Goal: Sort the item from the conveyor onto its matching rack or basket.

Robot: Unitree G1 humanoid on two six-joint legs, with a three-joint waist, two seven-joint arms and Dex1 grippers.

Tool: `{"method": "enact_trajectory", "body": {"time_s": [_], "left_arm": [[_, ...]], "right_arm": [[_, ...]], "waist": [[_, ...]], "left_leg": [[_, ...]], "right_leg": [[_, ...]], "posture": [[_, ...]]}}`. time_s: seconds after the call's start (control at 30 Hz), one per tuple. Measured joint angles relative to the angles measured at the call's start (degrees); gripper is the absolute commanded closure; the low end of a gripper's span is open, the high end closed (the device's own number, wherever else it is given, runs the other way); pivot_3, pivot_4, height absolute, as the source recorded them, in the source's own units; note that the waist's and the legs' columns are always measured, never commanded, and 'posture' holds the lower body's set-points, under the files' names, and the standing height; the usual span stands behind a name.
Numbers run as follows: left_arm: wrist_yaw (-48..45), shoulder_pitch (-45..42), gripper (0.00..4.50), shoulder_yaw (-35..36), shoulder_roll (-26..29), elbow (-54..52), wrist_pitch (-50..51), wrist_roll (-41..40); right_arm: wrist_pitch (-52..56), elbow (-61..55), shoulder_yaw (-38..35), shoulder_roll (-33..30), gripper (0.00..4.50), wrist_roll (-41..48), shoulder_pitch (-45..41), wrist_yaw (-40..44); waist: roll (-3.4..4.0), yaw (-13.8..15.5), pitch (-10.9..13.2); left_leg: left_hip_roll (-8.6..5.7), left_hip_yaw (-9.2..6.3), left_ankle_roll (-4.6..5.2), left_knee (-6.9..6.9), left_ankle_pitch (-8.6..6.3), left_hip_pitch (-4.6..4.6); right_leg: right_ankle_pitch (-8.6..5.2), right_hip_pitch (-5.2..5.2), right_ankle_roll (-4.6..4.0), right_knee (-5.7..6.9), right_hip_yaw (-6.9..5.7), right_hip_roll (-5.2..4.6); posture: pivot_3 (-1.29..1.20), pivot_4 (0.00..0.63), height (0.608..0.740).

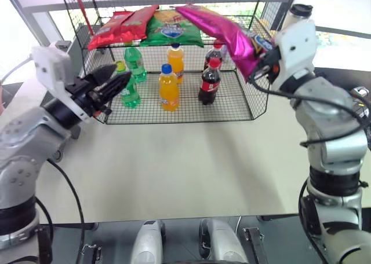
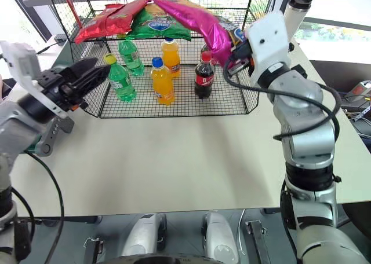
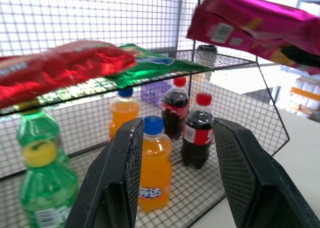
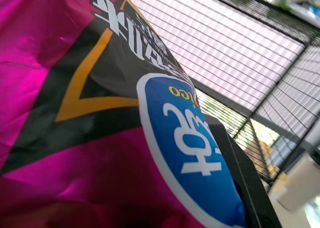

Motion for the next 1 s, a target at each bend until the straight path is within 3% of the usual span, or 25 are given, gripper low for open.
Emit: {"method": "enact_trajectory", "body": {"time_s": [0.17, 0.4, 0.6, 0.9, 0.93, 1.0], "left_arm": [[2.2, 1.3, 2.28, -3.2, -5.2, -2.3, -2.0, 3.3], [3.1, 1.8, 2.28, -6.3, -9.6, -2.3, -4.0, 7.8], [3.1, 1.6, 2.28, -8.7, -12.6, -2.2, -4.6, 11.0], [3.6, 3.7, 2.28, -9.2, -15.1, -2.3, -5.7, 13.7], [3.7, 3.7, 2.24, -9.2, -15.4, -2.3, -5.9, 14.0], [3.7, 3.7, 2.24, -9.5, -15.9, -2.3, -6.3, 14.7]], "right_arm": [[-2.1, 12.7, 3.6, -3.1, 4.50, -8.0, -6.5, -4.3], [-9.0, 24.6, 7.7, -2.1, 4.50, -14.0, -11.7, -6.3], [-14.4, 39.1, 9.3, 0.5, 4.50, -15.0, -18.3, -4.8], [-17.7, 51.2, 10.0, 0.7, 4.50, -16.8, -26.7, -3.2], [-18.1, 51.8, 10.1, 0.7, 3.78, -17.0, -26.9, -3.3], [-18.4, 52.7, 10.0, 1.2, 3.06, -16.9, -27.1, -3.3]], "waist": [[-0.01, 0.1, 0.0], [-0.01, -0.2, 0.0], [-0.01, -0.3, 0.0], [0.00, -0.2, 0.0], [0.00, -0.2, 0.0], [0.00, -0.2, 0.0]], "left_leg": [[-0.01, 0.02, 0.01, 0.02, 0.00, -0.04], [0.00, 0.02, 0.02, 0.05, 0.00, -0.03], [0.00, 0.01, 0.04, 0.03, -0.01, -0.05], [0.00, 0.00, 0.05, 0.04, -0.01, -0.06], [0.00, 0.01, 0.05, 0.04, -0.01, -0.06], [0.00, 0.01, 0.05, 0.04, -0.02, -0.07]], "right_leg": [[0.01, -0.01, 0.01, -0.03, 0.01, -0.01], [0.03, -0.01, 0.05, -0.01, 0.01, 0.02], [0.09, -0.01, 0.16, -0.04, 0.01, 0.03], [0.09, -0.01, 0.16, -0.06, 0.01, 0.03], [0.09, -0.01, 0.16, -0.06, 0.01, 0.03], [0.09, -0.01, 0.16, -0.06, 0.01, 0.03]], "posture": [[0.00, 0.150, 0.740], [0.00, 0.150, 0.740], [0.00, 0.150, 0.740], [0.00, 0.150, 0.740], [0.00, 0.150, 0.740], [0.00, 0.150, 0.740]]}}
